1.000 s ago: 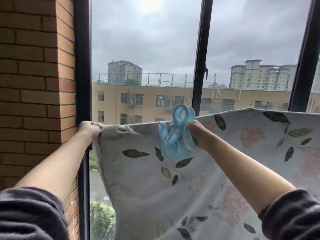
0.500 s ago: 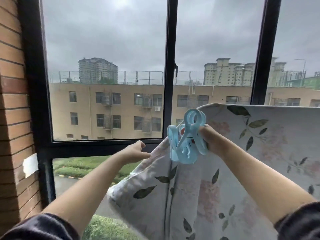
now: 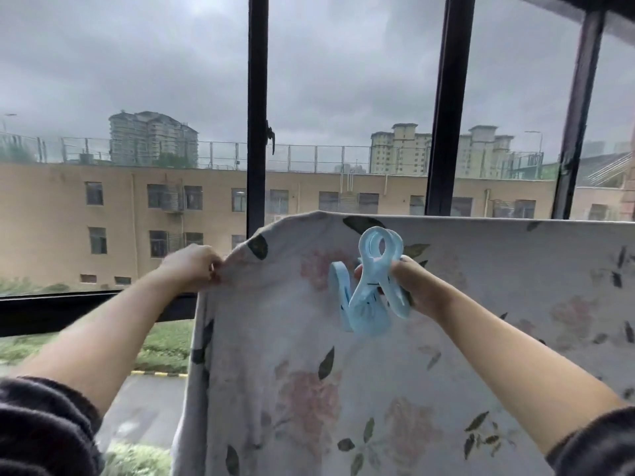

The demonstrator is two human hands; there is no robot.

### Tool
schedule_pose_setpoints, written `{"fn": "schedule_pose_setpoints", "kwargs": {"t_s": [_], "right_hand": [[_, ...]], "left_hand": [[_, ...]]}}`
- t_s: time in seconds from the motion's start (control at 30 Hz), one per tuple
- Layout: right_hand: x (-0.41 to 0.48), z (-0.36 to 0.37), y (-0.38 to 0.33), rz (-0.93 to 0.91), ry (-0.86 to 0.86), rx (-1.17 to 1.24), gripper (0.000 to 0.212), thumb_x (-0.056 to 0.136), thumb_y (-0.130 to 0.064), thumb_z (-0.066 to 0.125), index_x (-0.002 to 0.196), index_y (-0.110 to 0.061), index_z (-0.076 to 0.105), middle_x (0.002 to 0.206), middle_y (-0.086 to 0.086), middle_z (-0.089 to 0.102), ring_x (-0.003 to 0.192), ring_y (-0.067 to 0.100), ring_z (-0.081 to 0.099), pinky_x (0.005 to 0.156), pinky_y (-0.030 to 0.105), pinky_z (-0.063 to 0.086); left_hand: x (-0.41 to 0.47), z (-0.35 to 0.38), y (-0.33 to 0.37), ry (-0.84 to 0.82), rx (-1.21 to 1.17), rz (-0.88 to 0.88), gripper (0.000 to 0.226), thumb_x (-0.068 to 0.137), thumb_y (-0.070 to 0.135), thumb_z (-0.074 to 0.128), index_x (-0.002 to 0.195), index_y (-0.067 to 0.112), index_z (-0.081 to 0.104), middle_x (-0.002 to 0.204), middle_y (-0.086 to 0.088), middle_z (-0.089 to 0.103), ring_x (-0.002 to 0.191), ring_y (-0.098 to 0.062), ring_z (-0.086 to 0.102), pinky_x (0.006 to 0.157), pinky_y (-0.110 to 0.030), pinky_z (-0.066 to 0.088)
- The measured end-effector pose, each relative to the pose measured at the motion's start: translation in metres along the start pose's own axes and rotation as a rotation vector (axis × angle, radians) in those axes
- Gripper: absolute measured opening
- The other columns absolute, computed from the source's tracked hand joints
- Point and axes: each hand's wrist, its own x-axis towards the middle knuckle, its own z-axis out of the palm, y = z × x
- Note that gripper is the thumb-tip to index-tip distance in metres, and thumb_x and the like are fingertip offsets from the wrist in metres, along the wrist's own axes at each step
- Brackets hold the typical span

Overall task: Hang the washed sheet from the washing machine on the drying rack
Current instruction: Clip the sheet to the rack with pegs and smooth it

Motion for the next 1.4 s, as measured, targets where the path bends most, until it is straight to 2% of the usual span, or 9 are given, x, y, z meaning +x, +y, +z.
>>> {"fn": "schedule_pose_setpoints", "kwargs": {"t_s": [0.17, 0.33, 0.43, 0.57, 0.73, 0.9, 1.03, 1.17, 1.4], "right_hand": [[0.009, -0.022, 0.011, 0.009, -0.034, -0.040, 0.035, 0.088, -0.003, 0.042, 0.069, -0.016, 0.068, 0.064, 0.000, 0.063, 0.052, 0.008, 0.058, 0.049, 0.020, 0.043], [0.006, -0.040, 0.031, 0.014, -0.112, -0.043, 0.026, 0.088, -0.004, 0.046, 0.080, -0.010, 0.069, 0.063, -0.001, 0.065, 0.056, 0.009, 0.061, 0.057, 0.022, 0.046], [-0.003, -0.043, 0.043, -0.012, -0.205, 0.039, 0.016, 0.081, -0.002, 0.055, 0.073, -0.009, 0.066, 0.062, 0.000, 0.060, 0.056, 0.011, 0.055, 0.059, 0.023, 0.044], [-0.011, -0.042, 0.065, -0.010, -0.263, 0.133, 0.022, 0.083, 0.000, 0.055, 0.066, -0.012, 0.063, 0.063, 0.002, 0.054, 0.058, 0.013, 0.050, 0.061, 0.027, 0.040], [-0.021, -0.044, 0.089, -0.004, -0.279, 0.238, 0.010, 0.076, -0.005, 0.056, 0.083, -0.004, 0.064, 0.083, 0.014, 0.051, 0.079, 0.026, 0.046, 0.075, 0.038, 0.038], [-0.028, -0.044, 0.100, 0.037, -0.245, 0.239, 0.012, 0.076, -0.005, 0.057, 0.088, -0.007, 0.058, 0.084, 0.014, 0.047, 0.080, 0.027, 0.043, 0.075, 0.040, 0.036], [-0.030, -0.051, 0.101, 0.025, -0.148, 0.184, 0.012, 0.075, -0.007, 0.053, 0.064, -0.012, 0.055, 0.060, 0.004, 0.050, 0.058, 0.015, 0.047, 0.061, 0.026, 0.041], [-0.030, -0.059, 0.097, -0.084, -0.019, -0.120, 0.020, 0.083, -0.013, 0.058, 0.063, -0.011, 0.058, 0.059, 0.000, 0.060, 0.057, 0.012, 0.056, 0.062, 0.023, 0.047], [-0.028, -0.052, 0.080, -0.193, -0.017, -0.690, 0.018, 0.085, -0.021, 0.052, 0.073, -0.007, 0.056, 0.078, 0.012, 0.066, 0.071, 0.024, 0.057, 0.062, 0.030, 0.042]], "left_hand": [[0.004, 0.027, 0.020, -0.038, -0.010, -0.268, 0.020, 0.085, 0.019, 0.049, 0.099, 0.018, 0.064, 0.106, -0.008, 0.065, 0.095, -0.026, 0.059, 0.081, -0.035, 0.050], [-0.025, 0.032, 0.079, 0.592, -0.506, -0.325, 0.019, 0.087, 0.005, 0.050, 0.101, 0.010, 0.061, 0.098, -0.012, 0.065, 0.087, -0.028, 0.058, 0.074, -0.031, 0.044], [-0.059, 0.037, 0.137, 0.726, -0.599, -0.172, 0.011, 0.086, 0.004, 0.055, 0.094, 0.010, 0.060, 0.088, -0.005, 0.062, 0.075, -0.020, 0.056, 0.066, -0.023, 0.040], [-0.086, 0.069, 0.189, 0.427, -0.724, -0.117, 0.011, 0.087, 0.018, 0.062, 0.097, 0.017, 0.058, 0.087, 0.004, 0.062, 0.079, -0.011, 0.058, 0.067, -0.018, 0.039], [-0.093, 0.097, 0.219, -0.001, -1.009, -0.158, 0.061, 0.066, 0.068, 0.054, 0.110, 0.026, 0.051, 0.100, 0.008, 0.065, 0.090, -0.010, 0.063, 0.080, -0.032, 0.052], [-0.094, 0.105, 0.231, -0.019, -0.873, -0.101, 0.024, 0.085, 0.040, 0.063, 0.103, 0.028, 0.052, 0.098, 0.013, 0.062, 0.091, -0.005, 0.060, 0.072, -0.018, 0.045], [-0.091, 0.102, 0.224, 0.003, -0.876, -0.205, 0.046, 0.076, 0.047, 0.051, 0.110, 0.016, 0.050, 0.106, -0.003, 0.060, 0.096, -0.022, 0.058, 0.084, -0.034, 0.046], [-0.096, 0.081, 0.212, 0.078, -1.021, -0.250, 0.042, 0.063, 0.045, 0.043, 0.088, 0.012, 0.049, 0.072, -0.006, 0.049, 0.058, -0.022, 0.047, 0.054, -0.030, 0.039], [-0.108, 0.054, 0.220, -0.142, -0.846, 0.239, 0.042, 0.084, 0.008, 0.064, 0.115, 0.034, 0.057, 0.064, 0.005, 0.051, 0.055, -0.010, 0.043, 0.054, -0.019, 0.042]]}}
